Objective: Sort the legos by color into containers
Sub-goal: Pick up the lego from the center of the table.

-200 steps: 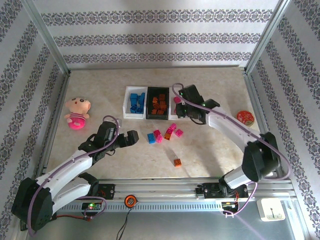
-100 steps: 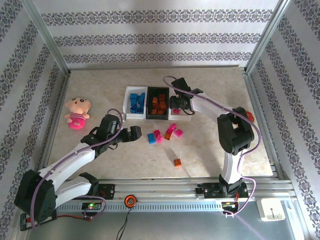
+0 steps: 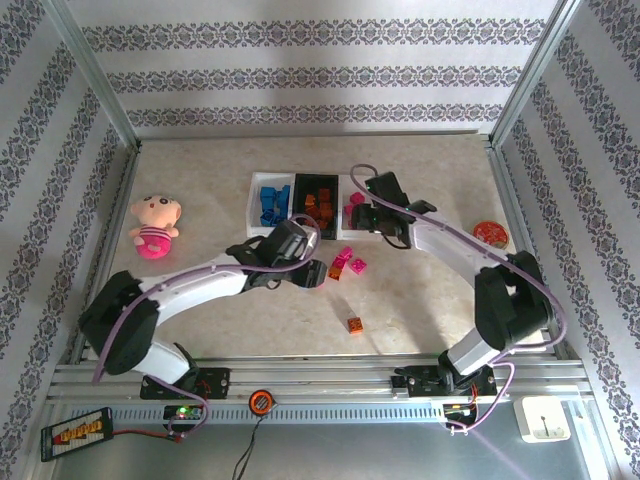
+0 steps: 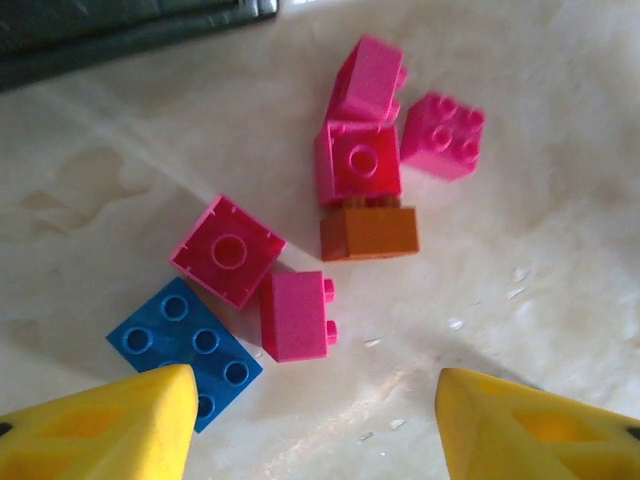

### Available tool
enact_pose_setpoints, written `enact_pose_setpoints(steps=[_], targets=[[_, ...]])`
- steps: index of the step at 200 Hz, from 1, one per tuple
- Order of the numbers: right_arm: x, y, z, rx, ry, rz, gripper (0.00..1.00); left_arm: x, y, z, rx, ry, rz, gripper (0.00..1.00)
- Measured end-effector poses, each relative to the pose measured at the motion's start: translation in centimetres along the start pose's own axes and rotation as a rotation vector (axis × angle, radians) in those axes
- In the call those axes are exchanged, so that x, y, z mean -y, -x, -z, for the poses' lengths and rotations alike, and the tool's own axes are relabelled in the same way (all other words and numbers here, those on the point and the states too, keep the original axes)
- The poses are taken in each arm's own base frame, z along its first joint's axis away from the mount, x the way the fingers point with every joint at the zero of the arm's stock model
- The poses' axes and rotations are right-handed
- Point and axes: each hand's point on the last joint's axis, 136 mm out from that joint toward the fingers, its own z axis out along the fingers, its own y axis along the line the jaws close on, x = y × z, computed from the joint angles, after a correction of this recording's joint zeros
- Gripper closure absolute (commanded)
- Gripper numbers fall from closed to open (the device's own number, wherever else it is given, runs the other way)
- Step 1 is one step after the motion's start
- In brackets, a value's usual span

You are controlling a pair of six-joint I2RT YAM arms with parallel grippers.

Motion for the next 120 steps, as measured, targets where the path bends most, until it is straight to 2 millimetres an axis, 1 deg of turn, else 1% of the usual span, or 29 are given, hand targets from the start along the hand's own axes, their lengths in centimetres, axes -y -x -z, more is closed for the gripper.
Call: enact_pose_setpoints(steps=[14, 28, 47, 62, 78, 92, 120], targets=[[1.1, -0.5, 0.4, 0.003, -0.008, -0.022, 0.40, 0.1, -1.1, -1.3, -0.041, 0.028, -0.032, 0.43], [2.0, -1.2, 0.6, -0.001, -0.015, -0.042, 0.40, 0.0, -1.7, -2.1, -0.064, 0.055, -0.054, 0.47], [2.8, -1.9, 0.7, -0.010, -0.022, -0.060, 0.40, -0.1, -1.7, -2.8, -0.068, 0.086, -0.080, 0.50], [3.0, -2.2, 0.9, -0.014, -0.019, -0.064, 0.40, 0.1, -1.1, -3.1, -0.058, 0.102, -0.096, 0.52], [3.2, -2.2, 1.1, -0.010, -0.016, -0.068, 0.40, 0.2, -0.5, -3.5, -0.048, 0.124, -0.108, 0.53], [3.2, -2.0, 1.4, -0.001, -0.009, -0.071, 0.40, 0.2, -0.5, -3.9, -0.048, 0.143, -0.118, 0.54], [3.4, -1.3, 2.0, 0.026, 0.000, -0.086, 0.39, -0.4, -1.6, -4.9, -0.077, 0.191, -0.140, 0.58]])
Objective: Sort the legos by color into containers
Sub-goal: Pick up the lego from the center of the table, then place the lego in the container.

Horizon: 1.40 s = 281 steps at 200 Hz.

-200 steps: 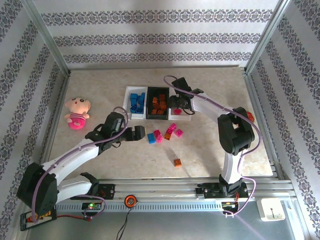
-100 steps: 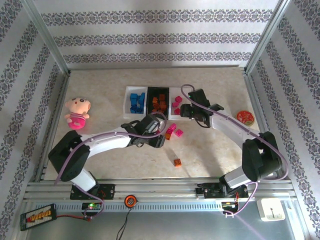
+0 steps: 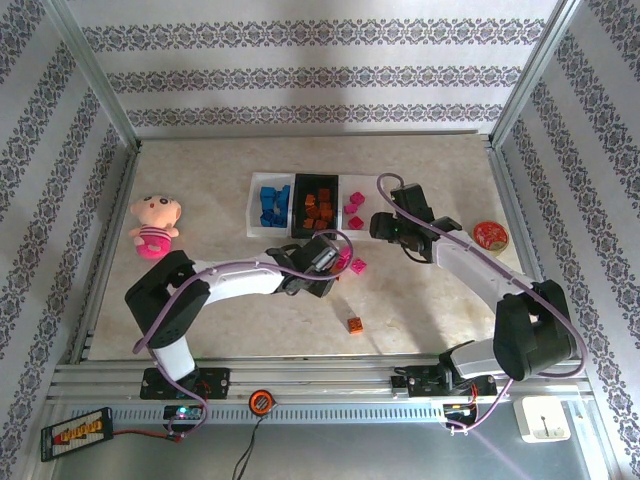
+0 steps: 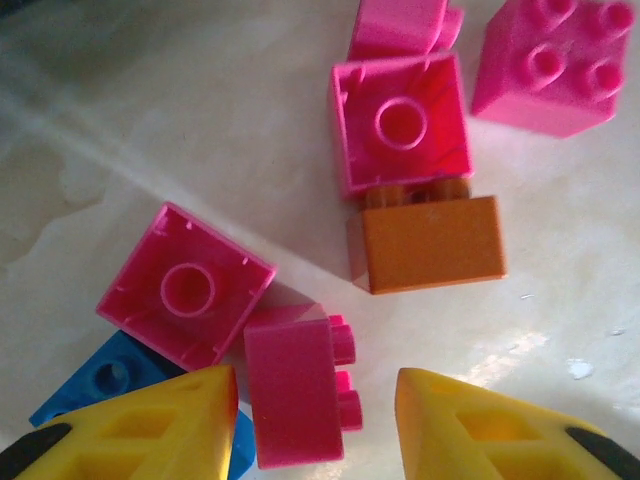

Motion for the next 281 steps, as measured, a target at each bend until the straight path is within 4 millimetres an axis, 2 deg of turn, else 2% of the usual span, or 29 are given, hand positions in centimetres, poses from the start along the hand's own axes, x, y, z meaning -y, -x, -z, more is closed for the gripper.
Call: enact_pose_setpoints(steps=[29, 70, 96, 121, 142, 156, 169, 197, 217, 238, 262, 281], targets=[[0.0, 0.2, 0.1, 0.007, 0.011, -0.005, 0.39, 0.0, 0.0, -0.5, 0.007, 0.043, -0.029, 0.65], [0.4, -0.2, -0.1, -0.003, 0.006, -0.010, 0.39, 0.0, 0.2, -0.4, 0.022, 0.067, -0.041, 0.80], [0.7, -0.1, 0.0, 0.006, 0.007, -0.023, 0.39, 0.5, -0.2, -0.1, 0.021, 0.063, -0.057, 0.84], [1.0, -0.3, 0.2, 0.010, 0.011, -0.032, 0.39, 1.1, -0.2, 1.4, 0.025, 0.031, -0.058, 0.84], [1.1, -0.7, 0.4, 0.010, 0.019, -0.033, 0.39, 2.0, 1.0, 4.1, 0.065, -0.040, -0.034, 0.84], [1.2, -1.2, 0.6, 0.007, 0.022, -0.034, 0.39, 2.8, 2.6, 5.8, 0.094, -0.103, -0.011, 0.84], [1.4, -1.7, 0.7, 0.005, 0.025, -0.039, 0.39, 3.3, 4.9, 6.9, 0.129, -0.156, 0.016, 0.84], [2.0, -3.0, 1.1, 0.001, 0.024, -0.052, 0.39, 2.6, 11.0, 7.5, 0.198, -0.212, 0.086, 0.86], [2.2, -3.6, 1.6, 0.002, 0.031, -0.059, 0.39, 1.6, 15.5, 5.9, 0.227, -0.225, 0.132, 0.87], [2.3, -4.3, 2.1, 0.001, 0.044, -0.064, 0.38, 0.0, 18.8, 2.9, 0.230, -0.214, 0.172, 0.86], [2.3, -4.8, 2.7, 0.007, 0.060, -0.070, 0.38, -1.3, 21.2, -0.6, 0.211, -0.189, 0.199, 0.86], [2.4, -5.4, 3.0, 0.009, 0.075, -0.074, 0.37, -1.4, 22.4, -2.6, 0.198, -0.186, 0.206, 0.85]])
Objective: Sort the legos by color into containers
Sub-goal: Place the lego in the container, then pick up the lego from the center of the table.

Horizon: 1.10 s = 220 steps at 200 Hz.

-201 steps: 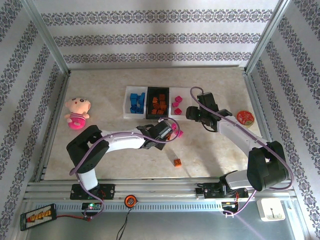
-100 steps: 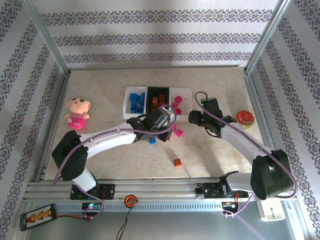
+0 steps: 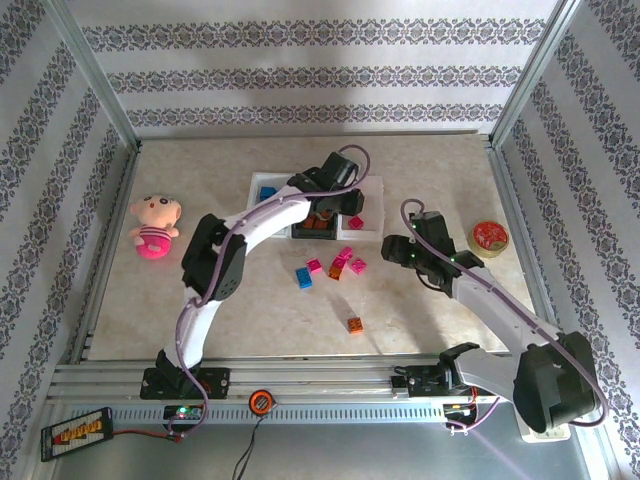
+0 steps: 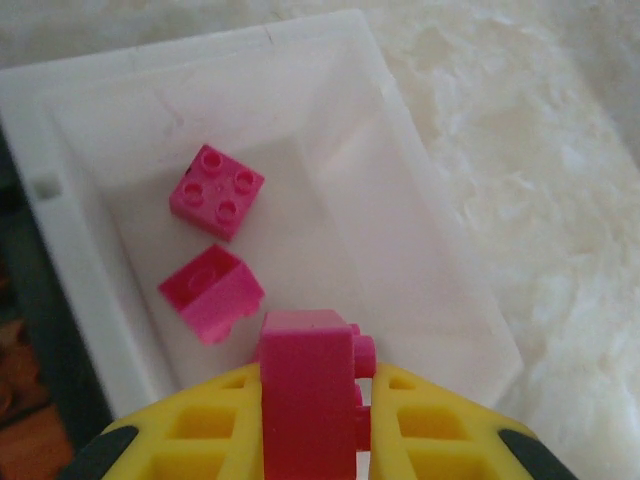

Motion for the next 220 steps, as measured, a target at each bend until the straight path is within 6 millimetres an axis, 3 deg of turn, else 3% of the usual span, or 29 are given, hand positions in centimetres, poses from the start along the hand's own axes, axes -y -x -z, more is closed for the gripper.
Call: enact_pose_setpoints(steps=[38, 91, 119, 134, 145, 151, 164, 185, 220], targets=[[0.0, -1.2, 0.4, -0.020, 0.029, 0.000, 0.35, 0.8, 0.8, -2.0, -0.022, -0.028, 0.017, 0.62], [-1.3, -2.3, 0.4, -0.059, 0.085, 0.019, 0.34, 2.1, 1.8, -0.6, -0.006, -0.081, 0.049, 0.33], [-2.3, -3.9, -0.7, -0.132, 0.106, 0.068, 0.34, 2.5, 0.9, 3.2, 0.013, -0.106, 0.061, 0.22], [-2.9, -4.9, -1.5, -0.181, 0.106, 0.109, 0.34, 2.6, 0.0, 6.6, 0.038, -0.126, 0.067, 0.18], [-3.5, -5.5, -2.0, -0.212, 0.107, 0.146, 0.33, 2.6, -0.5, 9.0, 0.075, -0.143, 0.068, 0.10], [-3.9, -5.7, -2.2, -0.225, 0.109, 0.166, 0.33, 2.6, -0.9, 10.2, 0.087, -0.149, 0.070, 0.00], [-4.7, -6.0, -2.8, -0.246, 0.108, 0.212, 0.33, 2.4, -1.9, 12.6, 0.124, -0.166, 0.080, 0.00], [-5.3, -6.3, -3.9, -0.272, 0.087, 0.277, 0.34, 1.2, -5.5, 15.1, 0.135, -0.169, 0.100, 0.00], [-4.9, -6.4, -6.1, -0.312, 0.018, 0.340, 0.35, -1.7, -11.7, 16.8, 0.094, -0.117, 0.136, 0.00]])
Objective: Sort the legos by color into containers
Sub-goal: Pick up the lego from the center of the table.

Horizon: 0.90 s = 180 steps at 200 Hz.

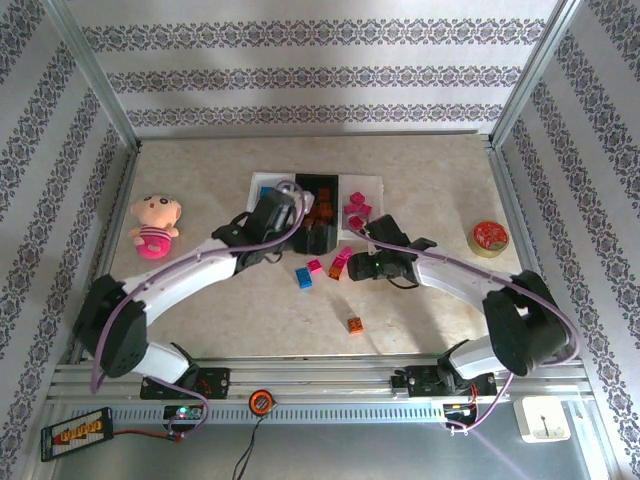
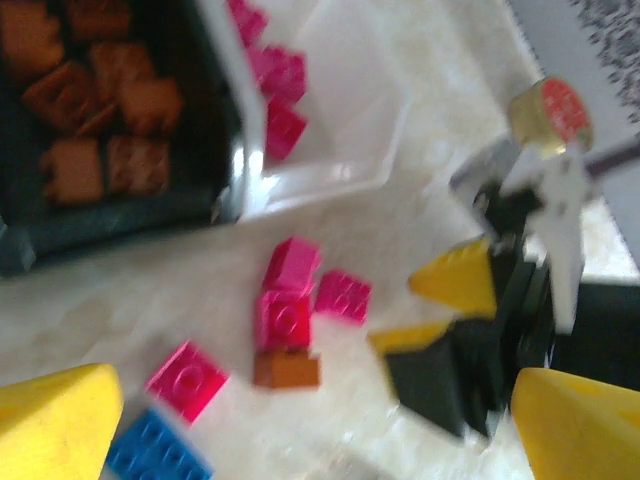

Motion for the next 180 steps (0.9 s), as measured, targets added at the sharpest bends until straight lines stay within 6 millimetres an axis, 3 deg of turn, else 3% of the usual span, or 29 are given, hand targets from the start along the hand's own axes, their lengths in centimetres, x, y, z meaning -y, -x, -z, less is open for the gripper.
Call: enact_pose_setpoints(steps=[26, 67, 100, 136, 180], targets=[[0.2, 0.1, -1.3, -0.032, -0.034, 0.034, 0.35, -1.8, -2.2, 2.5, 0.032, 0.036, 0.013, 0.00], [-0.3, 0.9, -2.6, -0.053, -0.054, 0.082, 0.36, -3.1, -3.4, 5.7, 0.120, 0.055, 0.042, 0.00], [-0.4, 1.4, -3.6, -0.065, -0.061, 0.095, 0.43, -4.5, -4.5, 6.6, 0.131, 0.099, 0.058, 0.00], [-0.3, 1.2, -4.0, -0.077, -0.063, 0.106, 0.63, -4.9, -4.3, 7.3, 0.153, 0.124, 0.059, 0.00], [-0.4, 0.3, -1.9, -0.051, -0.037, 0.097, 0.74, -5.2, -4.2, 7.3, 0.159, 0.138, 0.060, 0.00]])
